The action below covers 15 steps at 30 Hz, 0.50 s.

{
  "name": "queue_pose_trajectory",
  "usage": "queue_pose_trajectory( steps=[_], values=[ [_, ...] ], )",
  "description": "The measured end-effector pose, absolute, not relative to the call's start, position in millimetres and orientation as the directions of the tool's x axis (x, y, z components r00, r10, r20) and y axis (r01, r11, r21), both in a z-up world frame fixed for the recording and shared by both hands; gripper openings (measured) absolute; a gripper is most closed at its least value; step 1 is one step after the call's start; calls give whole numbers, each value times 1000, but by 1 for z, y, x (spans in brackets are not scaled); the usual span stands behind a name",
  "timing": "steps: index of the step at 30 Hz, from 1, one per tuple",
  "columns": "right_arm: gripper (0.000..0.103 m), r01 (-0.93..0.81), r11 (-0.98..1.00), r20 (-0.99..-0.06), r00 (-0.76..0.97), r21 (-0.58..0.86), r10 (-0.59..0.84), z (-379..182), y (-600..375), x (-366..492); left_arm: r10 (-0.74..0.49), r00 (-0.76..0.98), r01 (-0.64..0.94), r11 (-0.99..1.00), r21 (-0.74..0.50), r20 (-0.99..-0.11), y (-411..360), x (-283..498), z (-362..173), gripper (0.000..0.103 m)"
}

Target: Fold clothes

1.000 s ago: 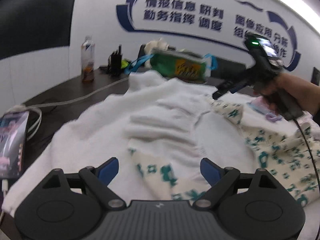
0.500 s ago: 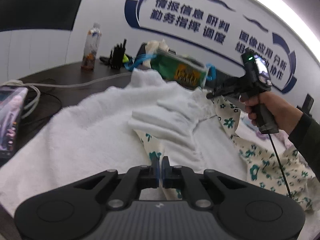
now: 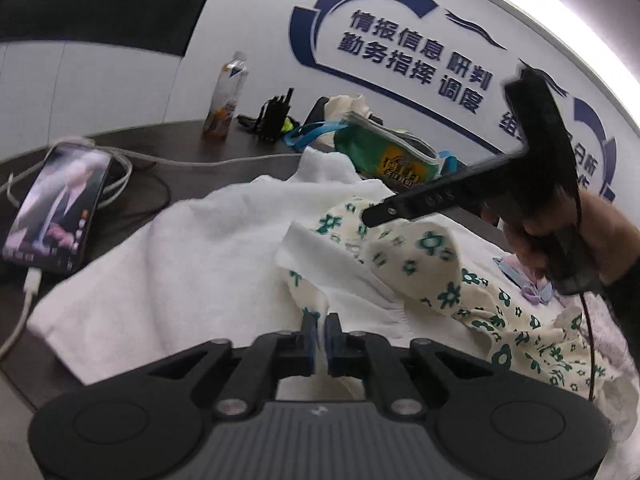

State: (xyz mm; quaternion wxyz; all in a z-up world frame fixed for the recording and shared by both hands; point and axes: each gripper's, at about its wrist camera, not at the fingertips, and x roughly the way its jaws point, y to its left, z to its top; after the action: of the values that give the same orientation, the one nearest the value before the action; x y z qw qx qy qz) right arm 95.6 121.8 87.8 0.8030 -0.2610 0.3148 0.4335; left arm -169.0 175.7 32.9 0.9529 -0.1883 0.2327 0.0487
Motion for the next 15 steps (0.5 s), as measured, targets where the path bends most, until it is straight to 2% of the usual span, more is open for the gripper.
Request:
queue_pose_trajectory(
  steps=[1,3,5,8,11,12,13,14,15],
  values=[
    [40,-863,481,-742,424,-156,520,82,122,96,13,888,-190,921,-341,-460,178,-171,33,16],
    [46,-830,545,-700,457,-115,548,92,107,108,44,892,-198,933,-301,-450,178,-170,37,44],
    [51,-783,619,-659,496,-58,565,104,90,126,62,893,-202,940,-275,-446,181,-163,39,53],
    [55,-720,694,-678,508,3,531,104,76,155,25,879,-192,933,-305,-477,189,-143,38,52],
    [57,-752,654,-725,406,82,557,90,65,155,-4,858,-192,925,-327,-514,196,-127,33,49],
    [61,-786,612,-723,374,85,581,85,62,146,-6,857,-189,926,-326,-515,197,-125,32,46],
    [72,-814,575,-721,350,82,598,79,56,138,-5,858,-190,926,-326,-514,198,-123,31,41],
    [78,-825,560,-722,342,75,601,73,50,133,-10,859,-185,926,-329,-511,198,-121,30,21],
    [78,-823,564,-729,342,73,593,68,45,130,-15,861,-180,926,-332,-508,198,-119,29,0]
  ],
)
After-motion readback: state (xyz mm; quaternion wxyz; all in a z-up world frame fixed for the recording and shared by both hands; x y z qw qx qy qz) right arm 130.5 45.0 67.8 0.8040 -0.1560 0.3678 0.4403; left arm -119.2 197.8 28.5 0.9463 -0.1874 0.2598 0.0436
